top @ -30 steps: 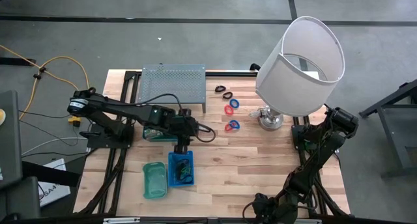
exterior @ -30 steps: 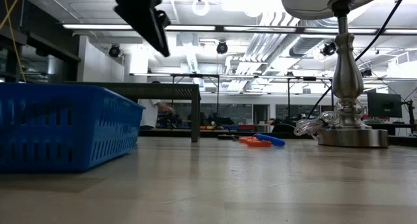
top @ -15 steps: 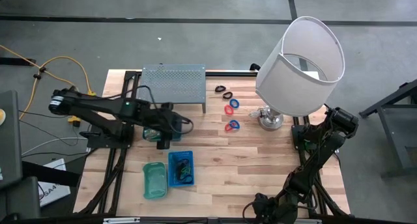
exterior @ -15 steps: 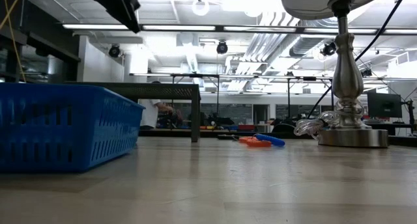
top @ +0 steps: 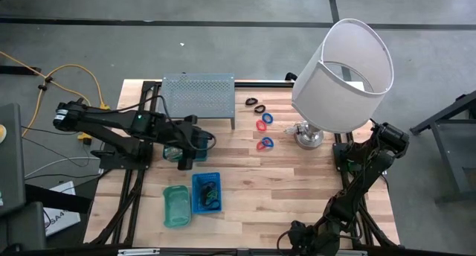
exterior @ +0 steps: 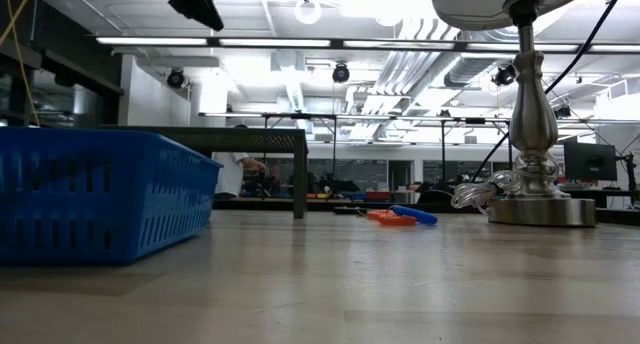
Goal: Pick & Place Office Desk Supplies
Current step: Put the bottom orange spring keychain into the green bin
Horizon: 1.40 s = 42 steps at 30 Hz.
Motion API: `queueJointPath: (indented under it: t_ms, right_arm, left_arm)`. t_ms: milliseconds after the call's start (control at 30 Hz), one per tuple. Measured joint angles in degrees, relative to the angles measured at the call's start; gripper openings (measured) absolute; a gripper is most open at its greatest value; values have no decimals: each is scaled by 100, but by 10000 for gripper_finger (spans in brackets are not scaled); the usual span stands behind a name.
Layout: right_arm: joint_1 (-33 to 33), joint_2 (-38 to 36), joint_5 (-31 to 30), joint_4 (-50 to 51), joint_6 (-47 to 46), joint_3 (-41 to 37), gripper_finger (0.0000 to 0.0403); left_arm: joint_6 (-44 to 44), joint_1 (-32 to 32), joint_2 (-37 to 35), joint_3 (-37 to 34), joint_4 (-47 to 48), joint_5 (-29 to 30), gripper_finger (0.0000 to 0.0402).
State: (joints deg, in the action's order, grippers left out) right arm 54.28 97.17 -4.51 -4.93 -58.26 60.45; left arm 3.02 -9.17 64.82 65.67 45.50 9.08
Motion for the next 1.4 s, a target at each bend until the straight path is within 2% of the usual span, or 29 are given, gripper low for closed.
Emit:
queueJointPath:
  t_ms: [700, 1067, 1200, 1400]
  right_arm:
    - [-2, 0, 0, 0, 0, 0, 146]
    - [-2, 0, -43, 0, 0, 0, 146]
    - [-2, 0, -495, 0, 0, 0, 146]
    - [-79, 1, -2267, 0, 4, 0, 146]
  left_arm:
    - [-6, 0, 4, 0, -1521, -4, 194]
    - [-6, 0, 7, 0, -1825, -4, 194]
    - [-6, 0, 7, 0, -1886, -4, 194]
    - [-6, 0, 7, 0, -1885, -4, 194]
